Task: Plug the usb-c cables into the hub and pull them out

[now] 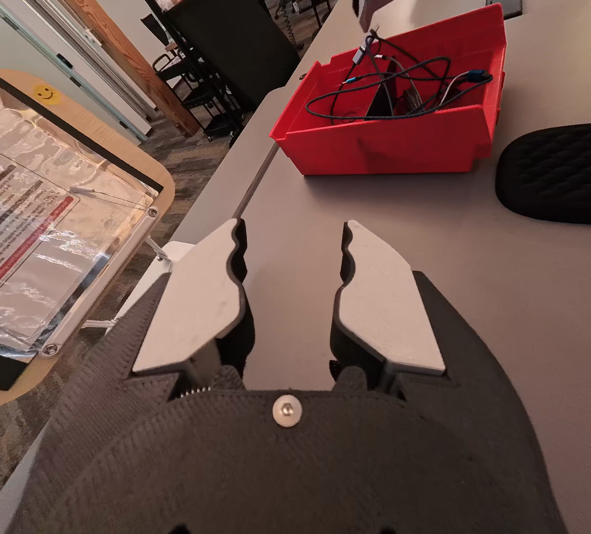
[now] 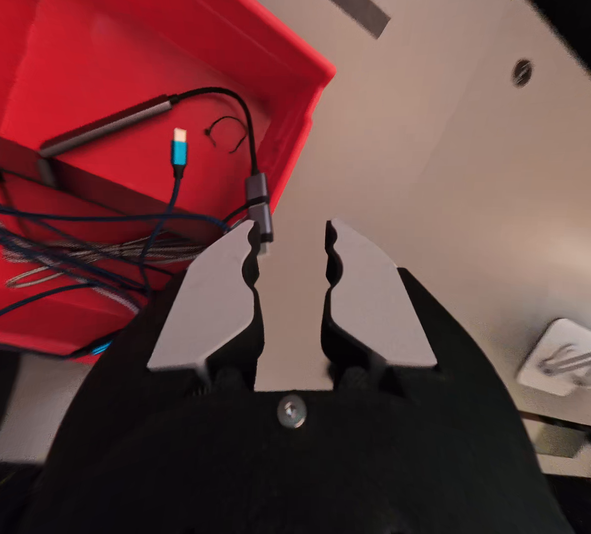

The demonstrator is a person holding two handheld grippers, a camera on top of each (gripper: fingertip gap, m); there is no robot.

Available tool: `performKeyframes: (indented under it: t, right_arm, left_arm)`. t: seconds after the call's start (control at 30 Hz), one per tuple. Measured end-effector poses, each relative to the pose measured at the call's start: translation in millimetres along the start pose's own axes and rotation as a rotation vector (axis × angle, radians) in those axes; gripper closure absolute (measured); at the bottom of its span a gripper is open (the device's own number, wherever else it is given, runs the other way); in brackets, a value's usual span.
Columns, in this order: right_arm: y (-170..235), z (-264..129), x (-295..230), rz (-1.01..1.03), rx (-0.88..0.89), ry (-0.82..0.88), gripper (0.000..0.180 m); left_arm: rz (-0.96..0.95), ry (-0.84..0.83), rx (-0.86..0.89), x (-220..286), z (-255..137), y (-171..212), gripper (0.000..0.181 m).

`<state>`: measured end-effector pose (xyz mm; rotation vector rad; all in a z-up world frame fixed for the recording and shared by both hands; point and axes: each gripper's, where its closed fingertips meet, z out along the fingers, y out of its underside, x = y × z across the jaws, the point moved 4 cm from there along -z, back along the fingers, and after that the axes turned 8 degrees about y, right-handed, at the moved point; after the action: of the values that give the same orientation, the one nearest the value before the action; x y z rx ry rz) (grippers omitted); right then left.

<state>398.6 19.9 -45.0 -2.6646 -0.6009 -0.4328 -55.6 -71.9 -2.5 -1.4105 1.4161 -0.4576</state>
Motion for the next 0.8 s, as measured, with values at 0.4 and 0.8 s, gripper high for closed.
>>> performKeyframes:
  t: [0.4, 0.8]
  right_arm:
    - [14.5, 10.0, -22.9, 0.000, -0.007, -0.177, 0.170]
    - [-20.4, 9.7, -40.1, -0.337, 0.037, 0.060, 0.170]
  left_arm:
    - [0.031, -0.004, -0.028, 5.5, 2.8, 0.0, 0.125]
    - [0.045, -0.015, -0.013, 5.8, -2.4, -5.7, 0.126]
